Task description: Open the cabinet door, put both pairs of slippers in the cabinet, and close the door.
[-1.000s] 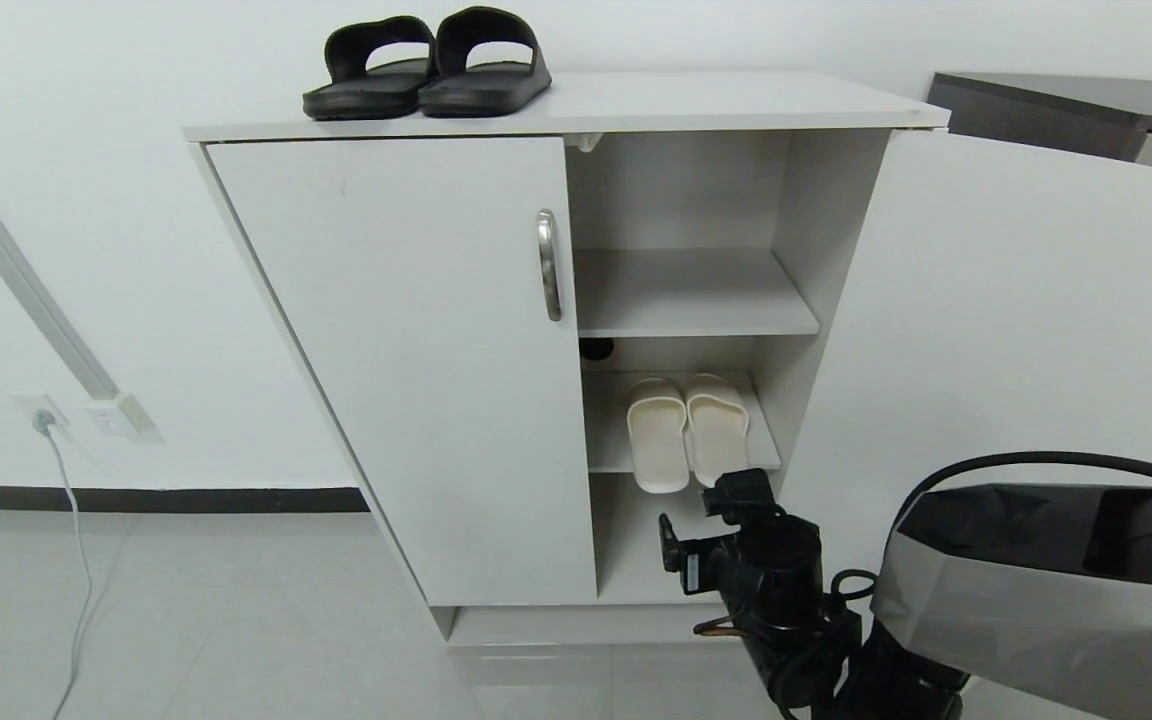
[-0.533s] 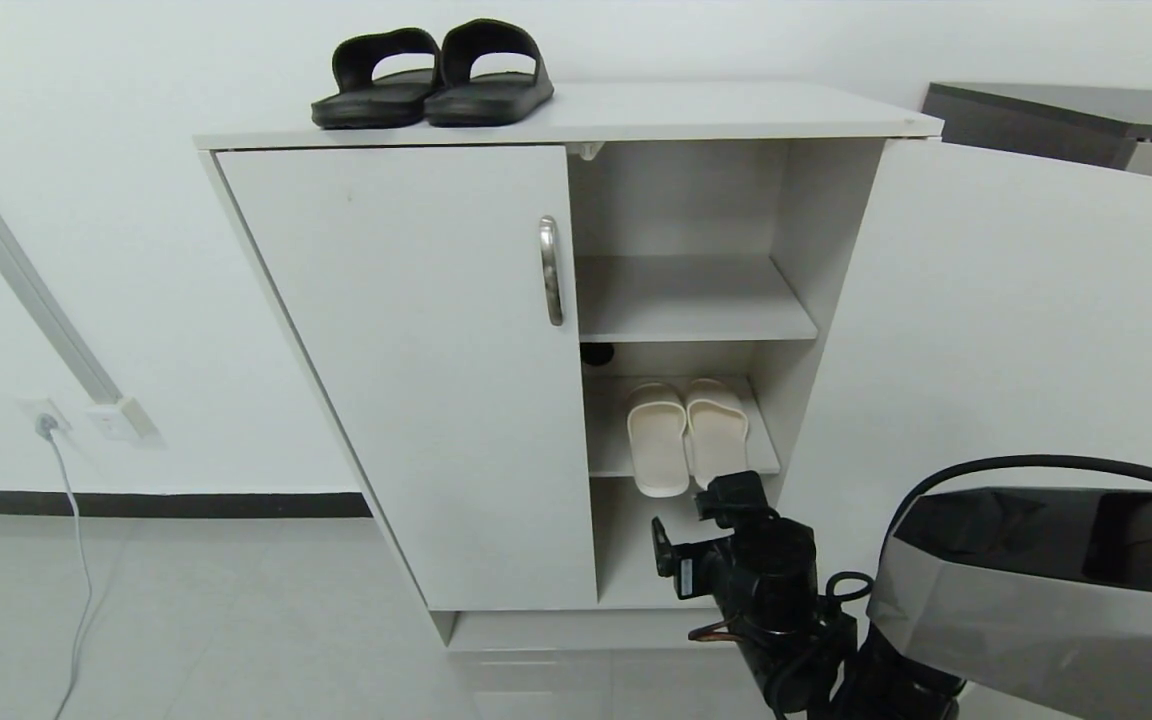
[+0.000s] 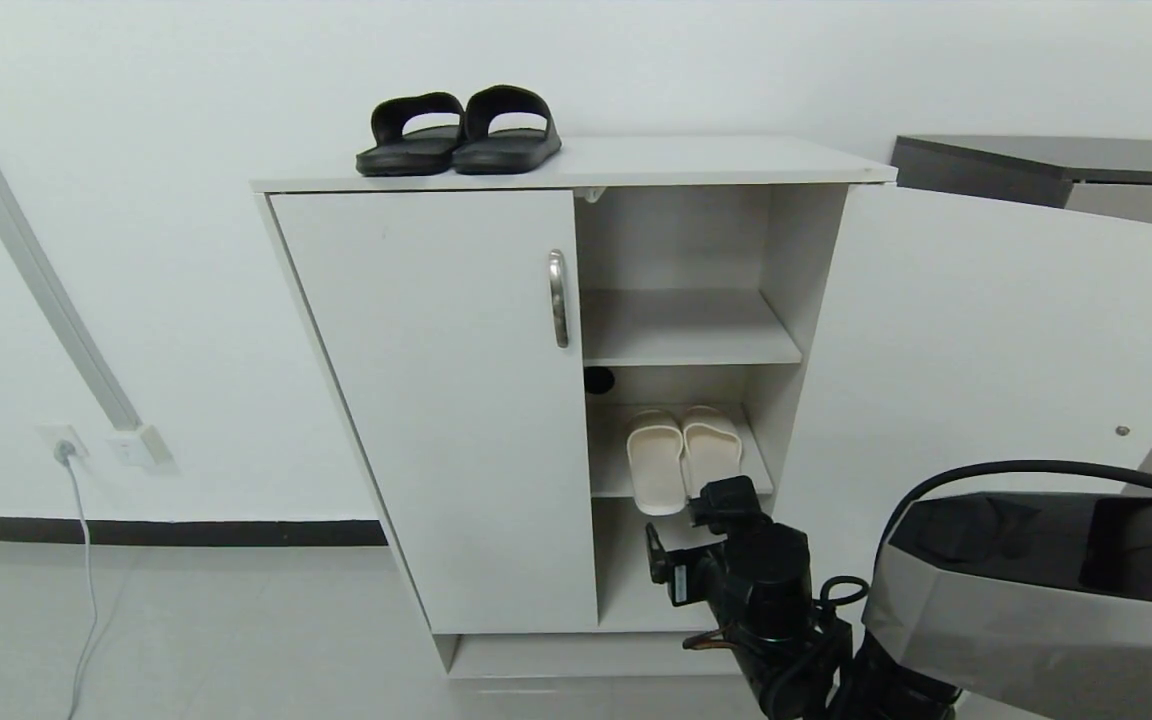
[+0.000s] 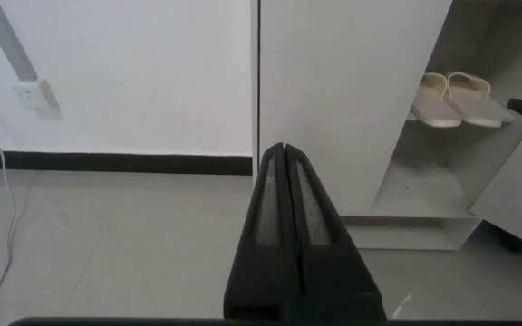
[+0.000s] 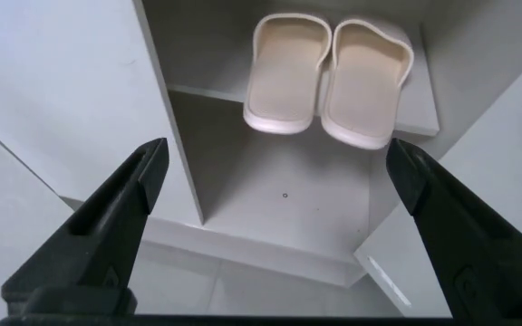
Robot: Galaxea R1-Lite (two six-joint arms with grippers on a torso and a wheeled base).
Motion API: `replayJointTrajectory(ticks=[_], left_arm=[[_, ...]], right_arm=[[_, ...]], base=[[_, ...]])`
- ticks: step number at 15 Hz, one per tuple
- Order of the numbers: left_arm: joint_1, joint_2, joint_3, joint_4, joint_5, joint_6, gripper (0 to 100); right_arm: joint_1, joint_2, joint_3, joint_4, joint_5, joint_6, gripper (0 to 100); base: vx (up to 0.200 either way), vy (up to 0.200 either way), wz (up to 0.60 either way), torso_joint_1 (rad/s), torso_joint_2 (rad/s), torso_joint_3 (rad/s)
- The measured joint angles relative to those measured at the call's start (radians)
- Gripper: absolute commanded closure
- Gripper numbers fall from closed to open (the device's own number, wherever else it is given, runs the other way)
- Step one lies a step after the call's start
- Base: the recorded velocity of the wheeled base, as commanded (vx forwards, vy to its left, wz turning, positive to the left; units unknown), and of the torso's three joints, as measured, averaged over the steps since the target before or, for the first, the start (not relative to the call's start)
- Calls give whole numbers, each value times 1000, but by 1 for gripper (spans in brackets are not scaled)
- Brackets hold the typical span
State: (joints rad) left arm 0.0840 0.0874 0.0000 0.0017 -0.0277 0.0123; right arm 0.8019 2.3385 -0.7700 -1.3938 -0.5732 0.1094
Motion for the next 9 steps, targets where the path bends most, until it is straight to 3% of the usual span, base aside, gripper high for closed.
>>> replayJointTrajectory(ticks=[2, 9], left_arm=[[0, 0, 0, 0, 0, 0, 100], [-1, 0, 0, 0, 1, -7, 100]], right_arm=[[0, 1, 0, 0, 0, -1, 0], [5, 3, 6, -3, 0, -1, 0]], base=[[0, 0, 0, 0, 0, 0], [0, 200, 0, 6, -1, 4]])
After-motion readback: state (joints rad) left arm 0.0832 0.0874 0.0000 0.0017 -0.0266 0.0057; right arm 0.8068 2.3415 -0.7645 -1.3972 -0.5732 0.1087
